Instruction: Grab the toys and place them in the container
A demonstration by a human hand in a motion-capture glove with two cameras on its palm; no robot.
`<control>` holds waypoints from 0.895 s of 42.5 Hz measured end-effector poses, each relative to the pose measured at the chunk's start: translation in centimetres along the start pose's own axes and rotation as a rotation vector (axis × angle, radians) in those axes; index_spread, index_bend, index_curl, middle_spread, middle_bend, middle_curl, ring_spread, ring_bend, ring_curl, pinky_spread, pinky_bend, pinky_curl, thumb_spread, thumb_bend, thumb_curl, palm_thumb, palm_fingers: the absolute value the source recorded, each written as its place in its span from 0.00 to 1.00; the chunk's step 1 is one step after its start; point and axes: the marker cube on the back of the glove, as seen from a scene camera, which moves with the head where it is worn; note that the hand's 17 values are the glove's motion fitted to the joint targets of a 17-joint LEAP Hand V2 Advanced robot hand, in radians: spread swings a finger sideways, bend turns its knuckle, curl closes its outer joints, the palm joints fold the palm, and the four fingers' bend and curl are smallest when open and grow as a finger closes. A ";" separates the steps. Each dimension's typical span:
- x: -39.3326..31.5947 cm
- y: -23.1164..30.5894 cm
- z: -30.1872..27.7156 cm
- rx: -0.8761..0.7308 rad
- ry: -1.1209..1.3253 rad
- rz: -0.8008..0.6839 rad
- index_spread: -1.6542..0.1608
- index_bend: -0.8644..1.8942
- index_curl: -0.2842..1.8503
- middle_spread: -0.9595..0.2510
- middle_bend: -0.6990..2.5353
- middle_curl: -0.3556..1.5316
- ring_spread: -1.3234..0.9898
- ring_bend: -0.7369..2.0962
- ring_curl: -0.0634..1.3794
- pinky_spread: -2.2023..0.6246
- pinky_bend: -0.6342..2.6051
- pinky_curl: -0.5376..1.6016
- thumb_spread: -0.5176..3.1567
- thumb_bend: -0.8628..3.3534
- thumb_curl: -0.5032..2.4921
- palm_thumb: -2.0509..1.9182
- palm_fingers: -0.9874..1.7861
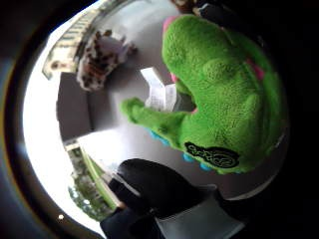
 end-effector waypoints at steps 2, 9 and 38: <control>0.3 -0.1 0.7 -0.016 -0.002 0.000 0.75 0.54 0.37 0.79 0.24 0.30 0.54 0.28 0.07 0.80 0.40 0.43 0.39 0.19 0.22 0.49 0.28; 0.5 -0.3 2.3 -0.041 0.012 0.003 0.76 0.67 0.41 0.80 0.23 0.27 0.55 0.28 0.04 0.80 0.46 0.46 0.43 0.21 0.23 0.53 0.31; 0.3 0.9 -3.1 0.160 0.064 0.046 0.87 0.69 0.48 0.63 0.48 0.41 0.42 0.65 0.28 0.67 0.38 0.41 0.49 0.34 0.34 0.77 0.80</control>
